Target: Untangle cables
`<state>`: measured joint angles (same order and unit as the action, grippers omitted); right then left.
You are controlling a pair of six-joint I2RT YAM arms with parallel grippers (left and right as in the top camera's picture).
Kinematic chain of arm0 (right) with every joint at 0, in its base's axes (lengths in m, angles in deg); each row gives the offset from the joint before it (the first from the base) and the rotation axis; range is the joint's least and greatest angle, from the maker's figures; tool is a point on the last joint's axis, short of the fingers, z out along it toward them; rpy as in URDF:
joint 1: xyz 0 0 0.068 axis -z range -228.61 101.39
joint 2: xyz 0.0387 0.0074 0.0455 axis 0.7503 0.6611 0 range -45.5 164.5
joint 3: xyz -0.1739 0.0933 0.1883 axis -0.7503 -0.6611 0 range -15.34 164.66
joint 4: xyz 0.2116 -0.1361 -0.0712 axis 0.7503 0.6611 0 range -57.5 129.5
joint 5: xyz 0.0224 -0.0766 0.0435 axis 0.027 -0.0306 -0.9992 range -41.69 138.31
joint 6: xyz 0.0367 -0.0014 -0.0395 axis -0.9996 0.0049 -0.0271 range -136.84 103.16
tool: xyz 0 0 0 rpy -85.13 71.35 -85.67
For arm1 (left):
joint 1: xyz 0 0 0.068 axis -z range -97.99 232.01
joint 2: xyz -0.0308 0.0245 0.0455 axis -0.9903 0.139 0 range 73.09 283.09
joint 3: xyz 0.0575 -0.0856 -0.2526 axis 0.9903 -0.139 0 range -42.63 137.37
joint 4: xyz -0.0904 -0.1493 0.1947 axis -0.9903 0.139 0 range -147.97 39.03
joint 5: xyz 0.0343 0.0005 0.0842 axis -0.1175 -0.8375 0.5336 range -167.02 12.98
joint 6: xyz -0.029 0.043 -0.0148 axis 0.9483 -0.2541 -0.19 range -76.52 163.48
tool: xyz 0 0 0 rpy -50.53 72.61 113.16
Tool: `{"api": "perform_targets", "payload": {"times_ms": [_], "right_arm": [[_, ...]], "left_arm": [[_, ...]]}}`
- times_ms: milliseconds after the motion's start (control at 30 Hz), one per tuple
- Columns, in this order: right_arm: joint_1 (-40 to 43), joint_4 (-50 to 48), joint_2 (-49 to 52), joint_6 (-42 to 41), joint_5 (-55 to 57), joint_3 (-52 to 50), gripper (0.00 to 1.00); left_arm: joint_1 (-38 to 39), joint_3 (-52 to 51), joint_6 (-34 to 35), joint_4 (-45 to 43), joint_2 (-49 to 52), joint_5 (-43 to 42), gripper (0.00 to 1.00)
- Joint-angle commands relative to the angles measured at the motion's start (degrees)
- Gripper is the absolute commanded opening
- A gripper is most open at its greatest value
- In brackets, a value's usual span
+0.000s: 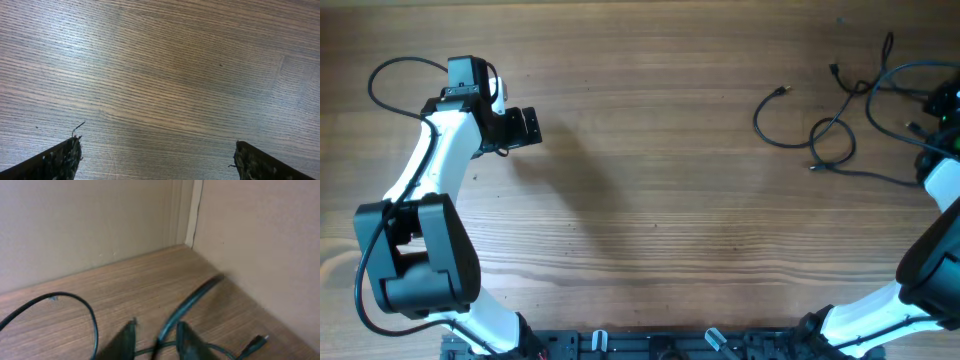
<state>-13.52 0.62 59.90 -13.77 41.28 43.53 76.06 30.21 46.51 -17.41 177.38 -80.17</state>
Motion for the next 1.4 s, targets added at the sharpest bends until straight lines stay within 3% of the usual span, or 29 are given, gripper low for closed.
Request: {"api": "perform_targets", "payload": {"times_ms": [0,200,267,367,467,800,933,1067,1367], "right_arm": [[0.3,-0.8,1.2,0.0,1.1,1.3,0.56],[0.2,-0.3,1.2,-0.2,-1.5,1.3,0.82],[0.2,0.1,1.2,-0.2,-7.0,1.3,1.00],[-0.4,0.6,1.2,-0.3,-25.3,1.3,1.00],[-3.6,1.9,1.2,-1.1,-31.0,1.3,1.00],[-32.2,11.9,1.2,-5.1,-31.2,1.3,1.00],[-39.1,19.9,1.2,-5.2,-31.1,1.1,1.00],[-40.9,26.1,1.2,-7.8,-31.1,1.0,1.00],[-40.9,26.4,1.2,-9.5,-30.9,1.0,1.00]], "left_arm": [[-0.1,0.0,-1.1,0.0,-1.4,-0.9,1.00],[-0.1,0.0,-1.1,0.0,-1.4,-0.9,1.00],[-0.1,0.0,-1.1,0.0,-1.4,-0.9,1.00],[-0.1,0.0,-1.1,0.0,-1.4,-0.9,1.00],[-0.1,0.0,-1.1,0.0,-1.4,-0.9,1.00],[-0.1,0.0,-1.1,0.0,-1.4,-0.9,1.00],[-0.1,0.0,-1.1,0.0,-1.4,-0.9,1.00],[-0.1,0.0,-1.1,0.0,-1.4,-0.9,1.00],[-0.1,0.0,-1.1,0.0,-1.4,-0.9,1.00]]}}
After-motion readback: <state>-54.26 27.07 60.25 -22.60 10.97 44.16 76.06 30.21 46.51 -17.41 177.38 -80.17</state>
